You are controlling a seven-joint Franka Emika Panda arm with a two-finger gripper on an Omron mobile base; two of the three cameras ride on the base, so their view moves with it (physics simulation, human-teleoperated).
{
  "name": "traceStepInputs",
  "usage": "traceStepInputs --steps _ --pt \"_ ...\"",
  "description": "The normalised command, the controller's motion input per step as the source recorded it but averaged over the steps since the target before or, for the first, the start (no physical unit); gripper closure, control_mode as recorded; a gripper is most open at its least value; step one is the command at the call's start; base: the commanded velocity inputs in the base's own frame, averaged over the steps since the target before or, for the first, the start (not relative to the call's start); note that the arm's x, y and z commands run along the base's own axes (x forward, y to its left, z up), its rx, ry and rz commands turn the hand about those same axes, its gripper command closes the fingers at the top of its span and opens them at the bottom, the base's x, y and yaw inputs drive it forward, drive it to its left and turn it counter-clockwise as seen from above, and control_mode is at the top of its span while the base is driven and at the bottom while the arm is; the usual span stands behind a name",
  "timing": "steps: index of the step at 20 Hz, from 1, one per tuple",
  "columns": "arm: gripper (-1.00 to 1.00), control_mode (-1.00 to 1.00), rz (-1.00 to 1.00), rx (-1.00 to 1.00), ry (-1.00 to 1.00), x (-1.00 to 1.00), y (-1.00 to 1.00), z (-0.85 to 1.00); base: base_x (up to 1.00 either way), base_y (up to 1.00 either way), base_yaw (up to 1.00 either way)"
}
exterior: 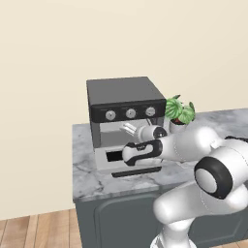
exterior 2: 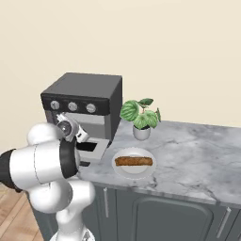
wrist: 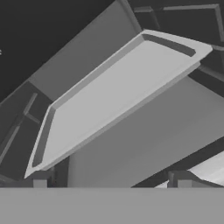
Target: Pull the toaster oven rack outwards. Pick up the baguette from the plate and place it on the toaster oven rack. Close the toaster oven door fully and set the temperature to the lowest setting.
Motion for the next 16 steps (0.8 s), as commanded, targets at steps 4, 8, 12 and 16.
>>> traceStepInputs --steps 4,8,12,16 --pt "-1.0 -1.0 0.0 0.0 -0.02 0.19 0.0 0.0 0.0 0.0 0.0" --pt "-1.0 -1.0 0.0 0.0 -0.01 0.27 0.0 0.0 0.0 0.0 0.0" --pt "-1.0 -1.0 0.0 0.0 0.0 0.28 0.0 0.0 0.0 0.0 0.0" --pt "-1.0 -1.0 0.0 0.0 0.0 0.32 0.0 -0.04 0.0 0.0 0.0"
